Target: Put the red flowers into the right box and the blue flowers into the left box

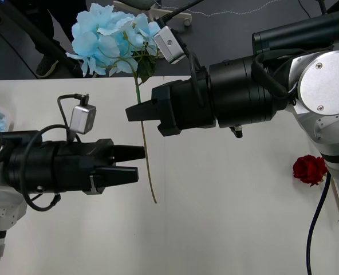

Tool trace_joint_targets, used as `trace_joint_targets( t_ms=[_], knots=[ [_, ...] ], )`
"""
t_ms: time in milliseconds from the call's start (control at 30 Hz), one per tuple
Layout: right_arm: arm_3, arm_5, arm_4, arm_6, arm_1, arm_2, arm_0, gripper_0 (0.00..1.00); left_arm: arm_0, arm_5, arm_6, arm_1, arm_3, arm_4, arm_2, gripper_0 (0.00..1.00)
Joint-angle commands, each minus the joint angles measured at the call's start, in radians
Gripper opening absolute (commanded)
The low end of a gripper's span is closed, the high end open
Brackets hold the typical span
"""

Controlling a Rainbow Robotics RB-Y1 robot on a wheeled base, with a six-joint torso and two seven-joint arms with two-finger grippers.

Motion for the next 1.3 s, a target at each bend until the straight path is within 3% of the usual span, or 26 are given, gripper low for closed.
trace_joint_targets(
  t_ms=[33,333,367,400,433,500,533,1300],
  knots=[
    [-0.019,-0.011,-0.016,0.039,0.015,-0.026,-0.028,0.0,0.014,-0.019,0.097,-0.047,-0.044,-0.024,-0.044,1.0],
    [-0.019,-0.013,-0.025,0.04,0.016,-0.026,-0.028,0.0,0.014,-0.019,0.097,-0.085,-0.044,-0.051,-0.064,1.0],
    [-0.019,-0.011,-0.025,0.04,0.016,-0.026,-0.028,0.0,0.014,-0.019,0.097,-0.086,-0.044,-0.051,-0.065,0.84],
    [-0.019,-0.011,-0.025,0.04,0.016,-0.026,-0.028,0.0,0.014,-0.019,0.097,-0.086,-0.044,-0.051,-0.065,0.84],
    [-0.019,-0.011,-0.024,0.042,0.016,-0.028,-0.028,0.0,0.014,-0.019,0.099,-0.094,-0.044,-0.051,-0.065,0.31],
    [-0.019,-0.011,-0.025,0.04,0.016,-0.026,-0.028,0.0,0.014,-0.02,0.102,-0.097,-0.043,-0.05,-0.065,0.07],
    [-0.019,-0.011,-0.025,0.04,0.016,-0.026,-0.028,0.0,0.014,-0.022,0.102,-0.099,-0.044,-0.048,-0.065,0.02],
    [-0.019,-0.011,-0.025,0.04,0.016,-0.028,-0.028,0.0,0.014,-0.017,0.109,-0.097,-0.044,-0.031,-0.027,0.0]
  ],
)
